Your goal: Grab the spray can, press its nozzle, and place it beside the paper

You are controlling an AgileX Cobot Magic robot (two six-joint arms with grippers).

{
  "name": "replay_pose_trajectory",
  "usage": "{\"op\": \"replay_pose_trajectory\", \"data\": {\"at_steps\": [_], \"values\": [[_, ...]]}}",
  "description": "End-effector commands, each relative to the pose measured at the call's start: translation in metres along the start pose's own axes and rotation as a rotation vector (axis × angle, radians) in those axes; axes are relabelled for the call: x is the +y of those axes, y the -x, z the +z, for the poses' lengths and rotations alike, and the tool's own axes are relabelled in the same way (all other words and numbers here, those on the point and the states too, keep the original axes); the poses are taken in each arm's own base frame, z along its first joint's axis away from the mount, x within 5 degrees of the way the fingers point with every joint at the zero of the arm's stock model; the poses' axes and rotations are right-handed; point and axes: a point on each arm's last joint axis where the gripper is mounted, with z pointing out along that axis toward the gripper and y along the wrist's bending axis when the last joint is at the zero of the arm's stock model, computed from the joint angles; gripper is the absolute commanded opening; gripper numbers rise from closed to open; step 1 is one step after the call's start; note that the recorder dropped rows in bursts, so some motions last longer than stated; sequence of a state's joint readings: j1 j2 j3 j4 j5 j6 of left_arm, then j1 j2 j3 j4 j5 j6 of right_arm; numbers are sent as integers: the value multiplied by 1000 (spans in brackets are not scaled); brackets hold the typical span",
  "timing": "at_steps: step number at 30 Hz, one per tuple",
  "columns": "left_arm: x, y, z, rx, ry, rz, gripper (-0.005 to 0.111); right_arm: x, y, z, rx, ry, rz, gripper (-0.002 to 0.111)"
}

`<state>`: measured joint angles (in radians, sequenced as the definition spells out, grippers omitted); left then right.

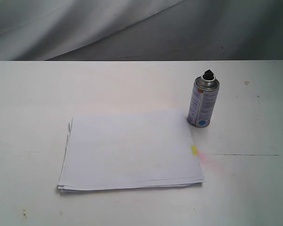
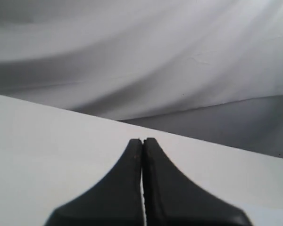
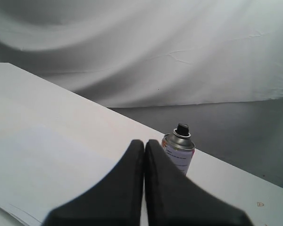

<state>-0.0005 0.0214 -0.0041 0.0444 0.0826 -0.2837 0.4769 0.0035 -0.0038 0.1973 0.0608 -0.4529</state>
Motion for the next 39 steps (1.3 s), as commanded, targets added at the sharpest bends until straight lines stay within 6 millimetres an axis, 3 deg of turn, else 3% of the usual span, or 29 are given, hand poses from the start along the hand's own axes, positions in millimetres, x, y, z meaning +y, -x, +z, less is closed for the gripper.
{"op": "replay_pose_trajectory", "data": {"at_steps": [1,4,39], "values": [[4,-13,-1,129,36,28,0,0,-1,0,5,3,-14,0],[5,-19,-2,196,51,55,0,0,-1,0,5,3,-14,0],[5,-18,-2,192,50,54,0,0,-1,0,5,3,-14,0]]}}
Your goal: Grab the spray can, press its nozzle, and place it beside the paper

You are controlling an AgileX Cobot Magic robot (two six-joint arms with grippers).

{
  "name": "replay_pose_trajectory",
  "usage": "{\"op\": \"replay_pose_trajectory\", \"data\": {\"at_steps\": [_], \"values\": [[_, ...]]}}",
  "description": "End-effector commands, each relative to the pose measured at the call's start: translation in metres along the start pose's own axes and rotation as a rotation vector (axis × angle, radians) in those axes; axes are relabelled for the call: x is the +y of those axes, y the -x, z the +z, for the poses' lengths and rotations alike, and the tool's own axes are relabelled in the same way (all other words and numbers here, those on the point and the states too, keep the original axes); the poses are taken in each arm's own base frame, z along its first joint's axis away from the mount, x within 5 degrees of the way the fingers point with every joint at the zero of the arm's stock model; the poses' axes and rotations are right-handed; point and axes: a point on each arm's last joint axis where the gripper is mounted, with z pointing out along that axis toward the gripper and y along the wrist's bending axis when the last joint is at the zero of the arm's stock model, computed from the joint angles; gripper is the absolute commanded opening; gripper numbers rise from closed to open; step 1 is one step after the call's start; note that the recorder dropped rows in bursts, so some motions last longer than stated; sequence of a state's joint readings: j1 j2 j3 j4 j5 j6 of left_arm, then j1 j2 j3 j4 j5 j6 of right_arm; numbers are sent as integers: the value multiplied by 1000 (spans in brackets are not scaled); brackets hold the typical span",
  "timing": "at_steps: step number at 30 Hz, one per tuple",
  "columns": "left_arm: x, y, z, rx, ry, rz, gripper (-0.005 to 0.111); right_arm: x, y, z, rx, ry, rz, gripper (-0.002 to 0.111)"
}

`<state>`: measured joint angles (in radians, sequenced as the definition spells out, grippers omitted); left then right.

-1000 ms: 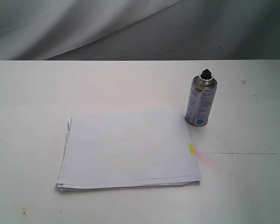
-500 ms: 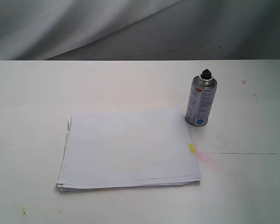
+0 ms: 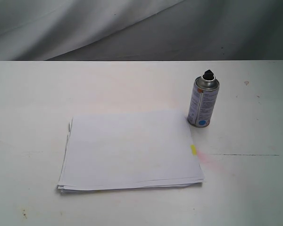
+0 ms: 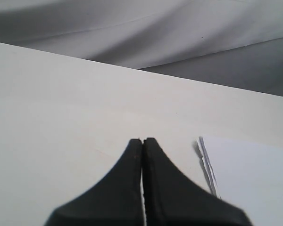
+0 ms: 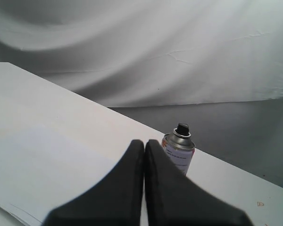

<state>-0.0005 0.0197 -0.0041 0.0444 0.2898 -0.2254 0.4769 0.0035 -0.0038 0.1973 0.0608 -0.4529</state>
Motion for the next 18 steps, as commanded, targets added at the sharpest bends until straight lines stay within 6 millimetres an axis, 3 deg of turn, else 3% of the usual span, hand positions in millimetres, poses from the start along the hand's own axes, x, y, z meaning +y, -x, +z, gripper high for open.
{"op": "replay_pose_trajectory", "data": {"at_steps": [1,18], "values": [[0,-1,0,-6,-2,-4,0,0,-1,0,5,3,-14,0],[0,-1,0,-6,-2,-4,0,0,0,0,-14,-6,-12,0]]}}
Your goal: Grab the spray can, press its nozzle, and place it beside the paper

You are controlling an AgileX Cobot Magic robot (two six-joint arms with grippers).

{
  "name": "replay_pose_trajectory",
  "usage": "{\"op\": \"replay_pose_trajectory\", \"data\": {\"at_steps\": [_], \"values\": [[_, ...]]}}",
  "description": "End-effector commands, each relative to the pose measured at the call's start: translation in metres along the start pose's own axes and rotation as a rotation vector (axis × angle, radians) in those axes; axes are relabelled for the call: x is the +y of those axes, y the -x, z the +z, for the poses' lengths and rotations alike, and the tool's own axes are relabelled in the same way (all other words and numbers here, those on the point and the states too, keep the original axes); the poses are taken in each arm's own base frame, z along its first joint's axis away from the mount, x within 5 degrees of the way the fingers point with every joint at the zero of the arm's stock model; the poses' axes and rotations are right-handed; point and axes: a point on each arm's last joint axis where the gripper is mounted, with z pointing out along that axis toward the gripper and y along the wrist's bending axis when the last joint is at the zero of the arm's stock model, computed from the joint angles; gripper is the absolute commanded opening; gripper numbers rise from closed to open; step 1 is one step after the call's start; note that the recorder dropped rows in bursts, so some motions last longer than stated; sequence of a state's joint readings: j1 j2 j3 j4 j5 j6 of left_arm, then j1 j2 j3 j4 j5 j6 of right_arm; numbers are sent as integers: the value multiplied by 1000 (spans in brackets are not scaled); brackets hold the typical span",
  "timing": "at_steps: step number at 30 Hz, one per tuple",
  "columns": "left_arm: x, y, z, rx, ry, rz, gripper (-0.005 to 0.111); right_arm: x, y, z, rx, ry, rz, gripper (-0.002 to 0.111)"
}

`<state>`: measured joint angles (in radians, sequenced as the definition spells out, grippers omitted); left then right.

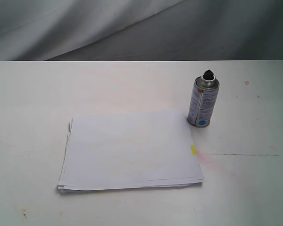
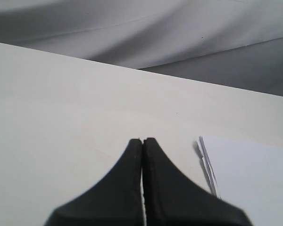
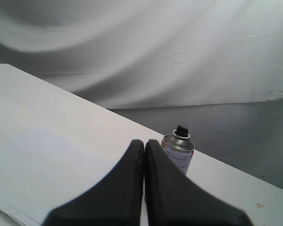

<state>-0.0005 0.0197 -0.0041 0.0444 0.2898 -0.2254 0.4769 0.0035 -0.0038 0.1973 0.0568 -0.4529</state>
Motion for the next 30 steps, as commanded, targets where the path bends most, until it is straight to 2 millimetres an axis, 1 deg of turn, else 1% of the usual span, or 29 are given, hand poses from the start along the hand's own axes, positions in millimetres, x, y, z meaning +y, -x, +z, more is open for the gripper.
{"op": "replay_pose_trajectory", "data": {"at_steps": [1,2,10,19,30], "values": [[0,-1,0,-6,-2,-4,0,0,0,0,-9,-9,0,0],[0,-1,0,-6,-2,-4,0,-1,0,0,-5,-17,32,0],[0,-1,0,-6,-2,-4,0,-5,-8,-1,89,-117,93,0],[0,-1,0,-6,-2,-4,0,-3,-12,-1,124,-108,180,0],[0,-1,0,-6,-2,-4,0,-3,-12,-1,124,-108,180,0]]}}
